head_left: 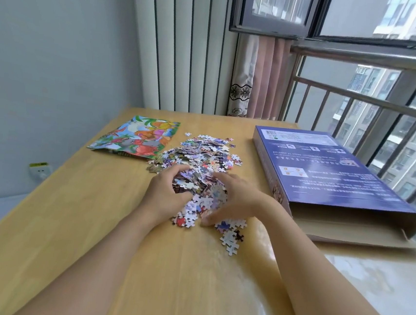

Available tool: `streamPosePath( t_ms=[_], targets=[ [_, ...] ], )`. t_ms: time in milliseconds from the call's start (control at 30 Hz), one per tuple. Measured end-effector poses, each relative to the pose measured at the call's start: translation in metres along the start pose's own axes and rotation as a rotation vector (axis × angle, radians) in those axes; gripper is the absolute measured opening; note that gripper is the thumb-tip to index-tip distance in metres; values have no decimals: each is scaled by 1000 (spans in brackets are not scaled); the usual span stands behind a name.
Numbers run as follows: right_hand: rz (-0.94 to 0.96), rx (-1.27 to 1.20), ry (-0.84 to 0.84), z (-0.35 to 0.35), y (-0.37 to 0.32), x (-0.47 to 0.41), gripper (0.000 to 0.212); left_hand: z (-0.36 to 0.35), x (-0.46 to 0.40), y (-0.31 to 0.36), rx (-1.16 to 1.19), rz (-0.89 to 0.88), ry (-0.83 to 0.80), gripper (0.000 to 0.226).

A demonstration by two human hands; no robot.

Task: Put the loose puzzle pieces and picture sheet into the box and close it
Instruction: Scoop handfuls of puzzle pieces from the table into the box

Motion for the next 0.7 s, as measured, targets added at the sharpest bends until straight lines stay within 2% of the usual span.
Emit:
streamPosePath(
  t_ms=[67,267,433,567,700],
  targets=[
    [-7,-35,29,2,4,0,127,1,-1,-1,0,-5,25,57],
    [44,-98,277,15,-1,-1,83,1,-4,-4,-3,-41,27,53],
    [116,-119,367,17,-11,5,61,2,-5,-3,-23,-73,46,50],
    [103,-115,417,18,-11,5,59,2,-7,-2,-30,-92,56,48],
    [81,-108,388,14,-12,2,70,0,-8,-1,-21,-84,56,46]
  ],
)
Point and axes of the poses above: each hand's wrist, its own x-axis away from the middle knuckle, its own z-axis out of the back of the hand, y = z × x, the point moved 8 cm from there along -x, towards the middle knuckle, and after that the axes turned 9 degrees about -y, right-handed, at the moved point
